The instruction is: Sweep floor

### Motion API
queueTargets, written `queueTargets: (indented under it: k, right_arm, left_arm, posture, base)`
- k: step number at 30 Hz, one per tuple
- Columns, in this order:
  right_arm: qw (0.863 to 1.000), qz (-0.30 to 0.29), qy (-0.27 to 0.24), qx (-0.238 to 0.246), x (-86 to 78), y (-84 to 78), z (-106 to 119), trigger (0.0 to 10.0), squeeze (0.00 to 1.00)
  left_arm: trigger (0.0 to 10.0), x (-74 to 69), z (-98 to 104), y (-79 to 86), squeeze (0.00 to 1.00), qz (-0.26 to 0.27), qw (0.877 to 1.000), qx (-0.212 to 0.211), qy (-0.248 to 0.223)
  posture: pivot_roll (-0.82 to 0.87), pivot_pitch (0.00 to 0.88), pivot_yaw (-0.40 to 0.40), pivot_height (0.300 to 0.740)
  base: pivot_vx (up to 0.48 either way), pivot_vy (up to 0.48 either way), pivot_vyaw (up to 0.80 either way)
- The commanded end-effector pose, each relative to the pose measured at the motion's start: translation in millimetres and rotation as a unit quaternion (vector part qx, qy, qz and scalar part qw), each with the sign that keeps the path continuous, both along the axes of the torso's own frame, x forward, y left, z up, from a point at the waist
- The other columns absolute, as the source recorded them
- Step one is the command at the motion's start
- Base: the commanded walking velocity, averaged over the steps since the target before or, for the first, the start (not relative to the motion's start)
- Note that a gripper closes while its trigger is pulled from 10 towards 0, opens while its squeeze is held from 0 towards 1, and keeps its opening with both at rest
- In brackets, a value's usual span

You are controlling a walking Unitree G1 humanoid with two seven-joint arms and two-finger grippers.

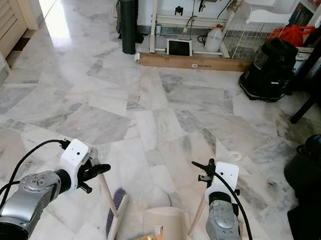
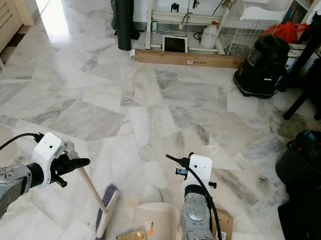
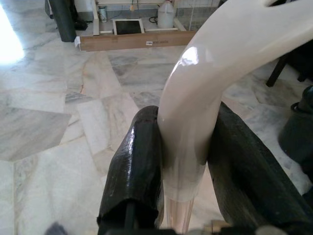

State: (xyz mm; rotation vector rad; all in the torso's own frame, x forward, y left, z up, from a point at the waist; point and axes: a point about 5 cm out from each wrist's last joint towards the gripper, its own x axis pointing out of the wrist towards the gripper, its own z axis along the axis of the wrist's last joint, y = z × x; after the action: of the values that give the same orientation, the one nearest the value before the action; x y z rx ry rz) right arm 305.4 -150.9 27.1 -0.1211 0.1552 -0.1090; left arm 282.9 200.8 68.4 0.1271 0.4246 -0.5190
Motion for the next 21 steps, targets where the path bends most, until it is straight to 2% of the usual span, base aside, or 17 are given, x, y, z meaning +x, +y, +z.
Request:
queueTargets:
  k: [1, 7, 11, 14, 16, 18, 21]
  right_arm:
    - [1.0, 0.002, 0.028, 0.0, -6.1, 0.4, -9.8, 10.0, 0.0]
    - [1.0, 0.003, 0.026, 0.001, -5.9, -0.1, -9.2, 10.0, 0.0]
    - [1.0, 0.004, 0.026, 0.001, -5.9, -0.7, -9.2, 10.0, 0.0]
    - [1.0, 0.005, 0.022, 0.001, -4.7, -1.9, -7.5, 10.0, 0.0]
    - [1.0, 0.004, 0.02, 0.001, -3.7, -3.4, -6.2, 10.0, 0.0]
    - [1.0, 0.002, 0.016, 0.002, -2.7, -5.1, -4.7, 10.0, 0.0]
    - [1.0, -0.002, 0.006, 0.0, 1.2, -10.2, 0.4, 10.0, 0.0]
  left_arm:
    - [10.0, -14.5, -20.8, -1.5, 0.0, -0.012, 0.997, -0.017, 0.07]
    - [10.0, -19.2, -18.3, -3.1, 0.0, -0.026, 0.997, -0.022, 0.074]
    - [10.0, -20.4, -18.1, -5.4, 0.0, -0.015, 0.997, -0.036, 0.072]
    - [10.0, -16.8, -18.4, -16.3, 0.0, -0.001, 0.994, -0.078, 0.07]
    - [10.0, -15.6, -19.0, -19.9, 0.0, 0.005, 0.993, -0.091, 0.07]
    - [10.0, -14.5, -20.4, -21.3, 0.0, 0.015, 0.992, -0.1, 0.071]
    - [10.0, -8.9, -20.3, -21.2, 0.0, 0.052, 0.986, -0.142, 0.068]
  posture:
    - [0.04, 0.09, 0.004, 0.74]
    - [0.04, 0.092, 0.004, 0.74]
    - [0.04, 0.093, 0.003, 0.74]
    - [0.03, 0.094, 0.0, 0.74]
    - [0.02, 0.094, -0.001, 0.74]
    - [0.02, 0.095, -0.002, 0.74]
    - [0.02, 0.097, -0.007, 0.74]
  base:
    - [0.0, 0.0, 0.0]
    - [0.0, 0.0, 0.0]
    - [0.0, 0.0, 0.0]
    - [0.0, 0.0, 0.0]
    - [0.0, 0.0, 0.0]
    - [0.0, 0.0, 0.0]
    - [0.0, 0.0, 0.0]
